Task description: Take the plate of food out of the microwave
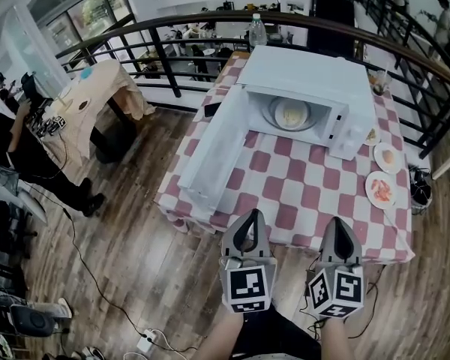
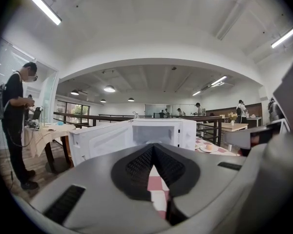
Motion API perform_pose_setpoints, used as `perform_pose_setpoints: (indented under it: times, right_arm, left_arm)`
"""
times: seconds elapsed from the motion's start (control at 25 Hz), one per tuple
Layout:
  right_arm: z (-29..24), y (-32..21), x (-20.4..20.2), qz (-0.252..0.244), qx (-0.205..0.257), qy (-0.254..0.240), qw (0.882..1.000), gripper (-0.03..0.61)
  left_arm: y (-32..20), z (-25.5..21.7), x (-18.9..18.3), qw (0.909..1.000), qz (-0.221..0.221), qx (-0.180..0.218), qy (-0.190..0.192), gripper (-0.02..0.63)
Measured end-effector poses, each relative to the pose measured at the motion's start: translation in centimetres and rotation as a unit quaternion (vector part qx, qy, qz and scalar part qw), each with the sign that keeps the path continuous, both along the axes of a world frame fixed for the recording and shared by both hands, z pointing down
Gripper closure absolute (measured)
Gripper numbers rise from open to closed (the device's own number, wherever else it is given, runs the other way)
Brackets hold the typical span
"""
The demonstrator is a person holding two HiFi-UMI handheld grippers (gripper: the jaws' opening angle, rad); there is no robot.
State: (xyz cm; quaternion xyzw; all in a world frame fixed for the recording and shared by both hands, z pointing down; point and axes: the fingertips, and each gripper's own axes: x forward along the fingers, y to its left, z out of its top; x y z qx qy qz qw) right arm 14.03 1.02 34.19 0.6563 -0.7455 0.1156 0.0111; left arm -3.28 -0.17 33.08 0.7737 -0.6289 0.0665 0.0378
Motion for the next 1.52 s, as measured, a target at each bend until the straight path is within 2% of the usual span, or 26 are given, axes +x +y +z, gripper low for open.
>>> perform_pose_setpoints:
  times: [1.52]
  right_arm:
    - [1.1, -18.2, -1.5, 0.046, -0.016, 0.015, 0.999, 0.583]
  left_arm:
    - [-20.0, 1.6, -0.2, 0.9977, 0.064, -0.019, 0.011, 0.603]
